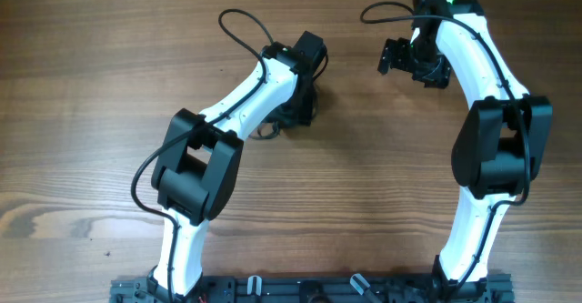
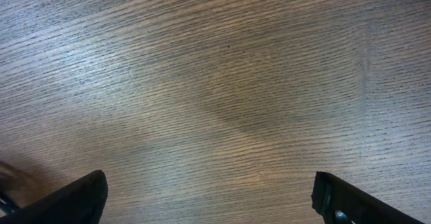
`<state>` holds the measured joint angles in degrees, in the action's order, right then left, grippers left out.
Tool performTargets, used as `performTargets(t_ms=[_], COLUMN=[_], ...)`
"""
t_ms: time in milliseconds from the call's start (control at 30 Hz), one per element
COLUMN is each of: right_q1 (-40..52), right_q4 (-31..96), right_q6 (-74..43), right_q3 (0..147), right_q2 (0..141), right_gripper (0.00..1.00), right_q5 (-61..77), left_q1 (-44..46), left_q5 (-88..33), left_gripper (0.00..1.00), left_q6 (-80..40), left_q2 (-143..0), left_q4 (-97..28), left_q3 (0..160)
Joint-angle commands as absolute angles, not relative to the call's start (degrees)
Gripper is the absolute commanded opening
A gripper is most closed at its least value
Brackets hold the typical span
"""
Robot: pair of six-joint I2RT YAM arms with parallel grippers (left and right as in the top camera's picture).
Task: Untangle cables
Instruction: 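Lower the left gripper onto the cable bundle and grasp a loop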
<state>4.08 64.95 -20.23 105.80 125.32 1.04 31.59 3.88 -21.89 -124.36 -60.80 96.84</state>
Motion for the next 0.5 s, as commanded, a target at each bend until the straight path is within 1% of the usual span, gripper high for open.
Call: performTargets(t_ms=[0,167,267,300,367,433,467], right_q1=[4.25,4.25,4.25,4.25,4.27,4.27,4.32], right_q4=[65.25,65.84,66.43,66.17,65.65,65.65,65.80], right_q6=[-19.44,-18.46,-15.22,-11.99,-8.05,-7.44,-7.09], right_q3=[105.54,105.54,105.54,105.54,105.54,105.54,105.54], right_q2=[125.47,125.45,125.45,125.45,125.45,125.45,125.45], right_gripper=[1.00,1.00,1.00,0.99,0.99,0.98,0.98], right_q5=[1.32,1.34,3.75,7.66,15.68,17.08,17.30], left_q1=[31.11,30.37,27.44,26.28,21.87,17.41,15.73], left_q5=[6.55,6.50,2.09,-0.71,-13.87,-25.06,-28.10], left_gripper=[0.04,0.04,0.04,0.04,0.04,0.04,0.04], left_q6=[-19.70,-19.68,-19.68,-19.68,-16.95,-16.40,-16.43], left_q2=[-124.64,-124.44,-121.78,-120.51,-115.22,-109.54,-107.37], left_q4=[-60.58,-61.32,-65.45,-66.83,-69.17,-69.21,-69.21], left_q3=[96.38,96.44,98.43,99.66,103.48,105.54,105.89])
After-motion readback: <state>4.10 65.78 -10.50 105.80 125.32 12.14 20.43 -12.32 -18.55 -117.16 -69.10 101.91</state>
